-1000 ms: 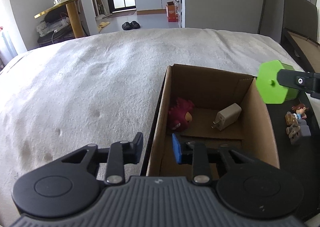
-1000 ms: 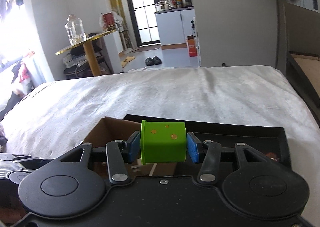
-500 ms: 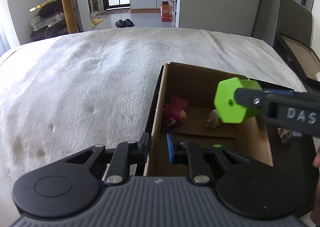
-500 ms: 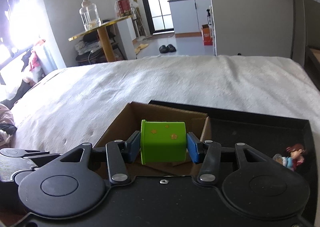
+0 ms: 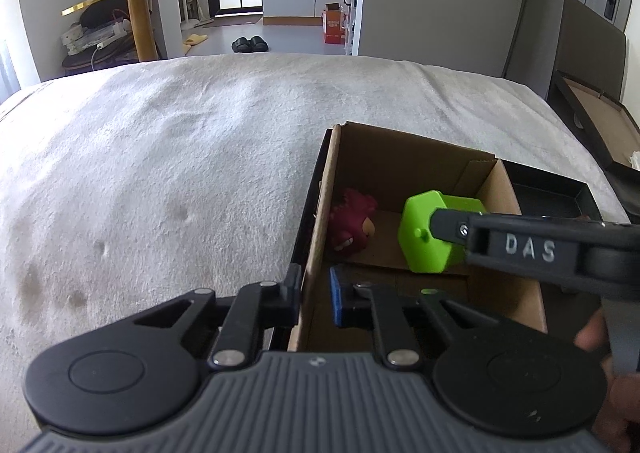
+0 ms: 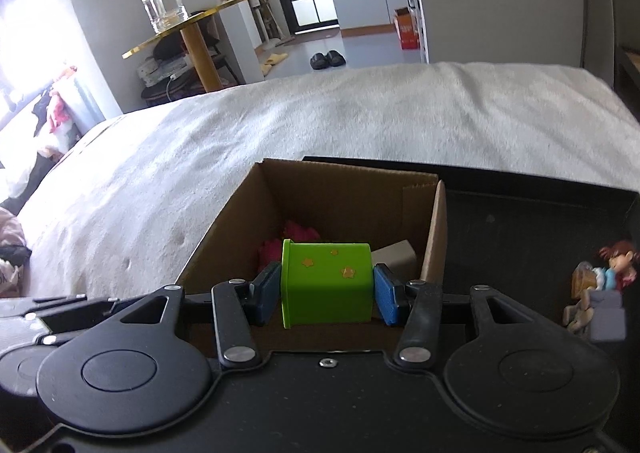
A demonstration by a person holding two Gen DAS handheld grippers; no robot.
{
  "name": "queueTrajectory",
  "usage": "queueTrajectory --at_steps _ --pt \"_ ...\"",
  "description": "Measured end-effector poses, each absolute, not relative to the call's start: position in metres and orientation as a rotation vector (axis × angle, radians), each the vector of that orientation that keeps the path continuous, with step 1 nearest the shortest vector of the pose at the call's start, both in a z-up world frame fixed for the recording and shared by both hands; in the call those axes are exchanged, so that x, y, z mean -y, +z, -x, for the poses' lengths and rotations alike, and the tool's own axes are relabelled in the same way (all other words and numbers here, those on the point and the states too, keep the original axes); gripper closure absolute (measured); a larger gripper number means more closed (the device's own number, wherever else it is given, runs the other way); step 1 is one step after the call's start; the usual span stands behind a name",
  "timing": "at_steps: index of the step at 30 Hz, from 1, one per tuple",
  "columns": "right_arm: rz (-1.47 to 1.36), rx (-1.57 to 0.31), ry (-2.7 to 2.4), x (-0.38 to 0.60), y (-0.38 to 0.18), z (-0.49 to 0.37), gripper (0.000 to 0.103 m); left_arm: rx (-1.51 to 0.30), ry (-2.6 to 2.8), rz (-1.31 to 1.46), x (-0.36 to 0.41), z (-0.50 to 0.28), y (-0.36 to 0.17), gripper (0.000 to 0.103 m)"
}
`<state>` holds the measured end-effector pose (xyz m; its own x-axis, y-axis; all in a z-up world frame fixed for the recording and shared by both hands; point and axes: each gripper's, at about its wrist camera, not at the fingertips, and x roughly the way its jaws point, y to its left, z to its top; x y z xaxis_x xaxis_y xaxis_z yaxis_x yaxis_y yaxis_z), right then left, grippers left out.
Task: Organize rigid objects
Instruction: 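Carry the green cube into the cardboard box and open the right gripper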
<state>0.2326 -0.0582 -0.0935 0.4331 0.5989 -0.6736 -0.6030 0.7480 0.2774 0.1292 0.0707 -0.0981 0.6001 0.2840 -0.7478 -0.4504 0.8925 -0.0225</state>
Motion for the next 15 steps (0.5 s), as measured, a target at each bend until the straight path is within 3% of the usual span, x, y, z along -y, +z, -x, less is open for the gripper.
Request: queueTrajectory --at_steps 15 --pt "-0.056 -0.806 0.749 0.096 -0.084 -0.235 0.053 -0.843 0.448 0.185 -0.064 -0.133 -0.099 0.089"
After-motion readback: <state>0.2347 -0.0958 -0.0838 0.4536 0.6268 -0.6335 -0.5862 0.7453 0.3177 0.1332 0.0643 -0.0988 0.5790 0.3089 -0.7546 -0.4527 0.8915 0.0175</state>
